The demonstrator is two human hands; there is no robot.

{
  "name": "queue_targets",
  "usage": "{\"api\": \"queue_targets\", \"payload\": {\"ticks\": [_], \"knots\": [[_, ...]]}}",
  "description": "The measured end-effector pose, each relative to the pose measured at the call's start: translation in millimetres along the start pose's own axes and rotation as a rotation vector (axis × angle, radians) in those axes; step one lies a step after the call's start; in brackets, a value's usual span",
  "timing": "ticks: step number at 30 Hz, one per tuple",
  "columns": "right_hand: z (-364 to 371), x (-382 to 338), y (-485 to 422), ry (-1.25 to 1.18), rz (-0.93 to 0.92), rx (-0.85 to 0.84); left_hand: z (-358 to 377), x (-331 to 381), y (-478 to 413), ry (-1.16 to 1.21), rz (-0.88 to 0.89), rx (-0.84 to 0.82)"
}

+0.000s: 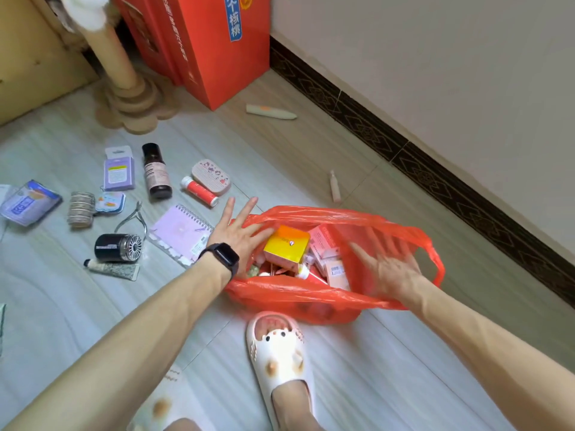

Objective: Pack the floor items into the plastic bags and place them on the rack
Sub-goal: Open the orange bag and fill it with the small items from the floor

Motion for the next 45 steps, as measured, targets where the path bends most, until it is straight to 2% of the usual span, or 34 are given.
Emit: {"api": "queue_targets", "payload": {"ticks": [6,10,16,18,22,25,31,37,42,45], "knots": [[40,-16,14,-0.137,-0.034,-0.179,36,5,0,0.166,-0.036,-0.133],[33,-22,15,-0.320,0.032,-0.231,18,11,-7,0.173,-0.020,-0.058],[-53,-36,69,-0.618,-0.095,0.199,-49,20,23,0.192,0.207,0.157],[-86,-41,84,-0.639,-0.117,0.294,-70,10,41,0.218,0.204,0.199],[-147,-63,106,-0.695,-0.168,0.438,-84,-38,87,0.209,0.013,0.170],[-182,-90,111,-0.720,-0.227,0.477,-78,-83,134,0.206,-0.159,0.141],[-237,-166,106,-0.701,-0.380,0.528,-24,-158,248,0.357,-0.487,0.100],[-246,-237,68,-0.591,-0.459,0.443,61,-194,310,0.568,-0.750,-0.011],[-227,-287,15,-0.386,-0.462,0.297,114,-210,304,0.682,-0.850,-0.060],[-200,-307,-24,-0.190,-0.378,0.151,137,-216,284,0.736,-0.880,-0.057]]}}
Point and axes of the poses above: each hand's wrist, its own y-axis away from the middle knuckle, its own z-axis out of the palm, x = y × z, the point moved 9 cm from there along -y, towards the middle knuckle, and after that the axes turned 7 degrees about y, right-handed, at the moved point
